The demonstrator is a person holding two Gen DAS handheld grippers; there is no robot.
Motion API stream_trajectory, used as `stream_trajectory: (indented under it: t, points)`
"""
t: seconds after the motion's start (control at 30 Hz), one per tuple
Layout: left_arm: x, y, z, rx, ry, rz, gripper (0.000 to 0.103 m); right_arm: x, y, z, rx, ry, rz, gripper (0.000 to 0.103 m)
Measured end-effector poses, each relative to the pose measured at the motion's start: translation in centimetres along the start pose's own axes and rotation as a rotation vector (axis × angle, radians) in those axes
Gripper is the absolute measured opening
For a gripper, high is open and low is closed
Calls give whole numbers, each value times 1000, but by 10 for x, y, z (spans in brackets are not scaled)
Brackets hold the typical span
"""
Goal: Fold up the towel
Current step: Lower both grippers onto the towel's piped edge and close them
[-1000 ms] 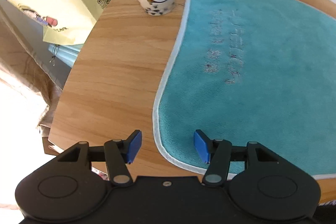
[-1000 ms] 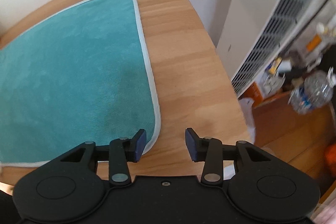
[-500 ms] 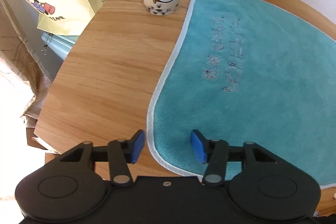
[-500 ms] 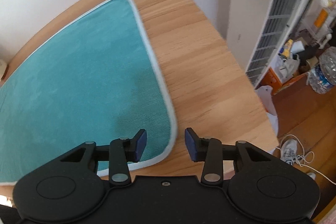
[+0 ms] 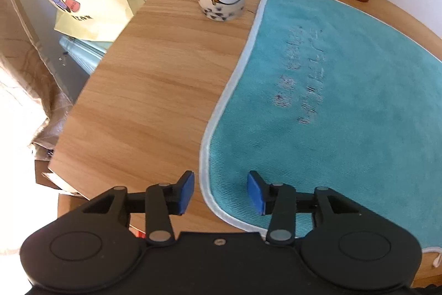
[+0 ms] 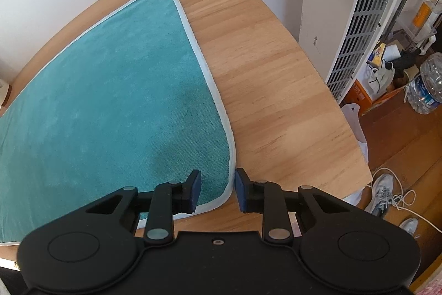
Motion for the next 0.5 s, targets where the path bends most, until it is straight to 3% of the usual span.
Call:
stream_trajectory:
  t: [0.13, 0.23, 0.43, 0.47, 0.5]
  points:
    - [4, 0, 9, -67, 5, 19, 59, 0, 0, 0, 5, 3, -1, 30]
    - [6, 1, 10, -106, 42, 17, 60, 0, 0, -1, 17, 4, -5, 30]
    - [4, 1, 3, -96, 77, 13, 49, -1, 0, 0, 25, 1, -12, 30]
    - [4, 0, 1, -99, 85, 11, 39, -1, 0, 0, 28, -2, -12, 28]
    - [4, 0, 0, -96, 91, 7, 12, 0, -1, -1, 37, -2, -13, 23]
Point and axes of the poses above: each gripper's, at about its wrist camera, not at the fingertips, and x roughly the way its jaws point, z to its left, y to its underside, the point moved 4 cm from there along x, roughly the way its jaws point, and after that the axes turned 11 degrees about y, right-handed, at the moved point
